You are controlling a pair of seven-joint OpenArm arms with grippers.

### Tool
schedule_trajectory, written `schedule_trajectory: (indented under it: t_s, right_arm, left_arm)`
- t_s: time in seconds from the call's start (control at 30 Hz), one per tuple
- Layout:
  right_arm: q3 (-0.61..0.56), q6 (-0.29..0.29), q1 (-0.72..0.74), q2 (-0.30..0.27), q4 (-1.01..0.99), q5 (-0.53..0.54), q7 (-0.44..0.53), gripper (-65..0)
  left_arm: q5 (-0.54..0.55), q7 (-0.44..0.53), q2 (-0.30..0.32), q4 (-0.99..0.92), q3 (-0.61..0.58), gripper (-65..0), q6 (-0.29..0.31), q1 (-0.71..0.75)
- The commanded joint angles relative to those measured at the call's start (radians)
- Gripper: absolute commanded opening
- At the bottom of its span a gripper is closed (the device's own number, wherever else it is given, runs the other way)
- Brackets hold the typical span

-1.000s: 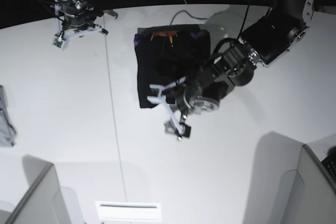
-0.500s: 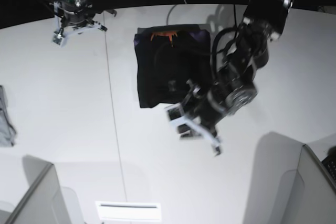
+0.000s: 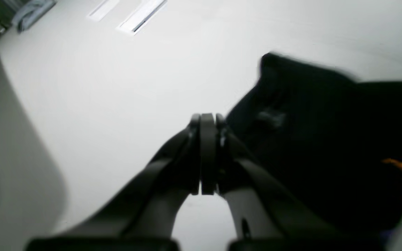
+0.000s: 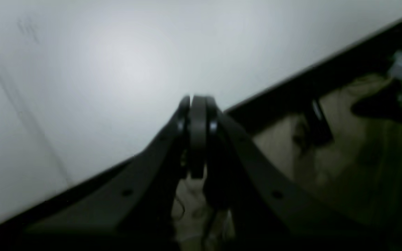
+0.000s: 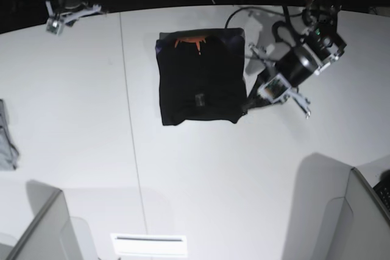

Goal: Fold the T-shirt properly

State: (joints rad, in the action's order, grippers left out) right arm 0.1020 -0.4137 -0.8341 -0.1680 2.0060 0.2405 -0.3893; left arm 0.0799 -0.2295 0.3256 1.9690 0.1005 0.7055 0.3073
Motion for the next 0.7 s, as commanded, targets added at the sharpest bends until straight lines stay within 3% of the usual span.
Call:
schedule_trajectory:
  t_s: [0.0,0.2,0.5,0.67]
  right_arm:
    - [0.008,-0.009,-0.029,-0.017,0.020,-0.013,0.045,-65.0]
    - [0.014,-0.009,-0.116,-0.020,0.020,-0.013,0.108,-65.0]
    - [0.015,-0.009,-0.261,-0.084,0.020,-0.013,0.108,-65.0]
    - [0.015,-0.009,-0.374,-0.084,0.020,-0.013,0.106,-65.0]
  left_arm:
    - [0.031,0.041,0.028,0.017,0.025,-65.0,-0.007,0.023]
    - [0.122,0.120,0.109,0.014,0.086,-65.0,-0.007,0.161]
    - [0.116,0.433,0.117,-0.078,0.104,-65.0,-0.007,0.432]
    - [0.114,0.522,0.117,-0.158,0.104,-65.0,-0.007,0.548]
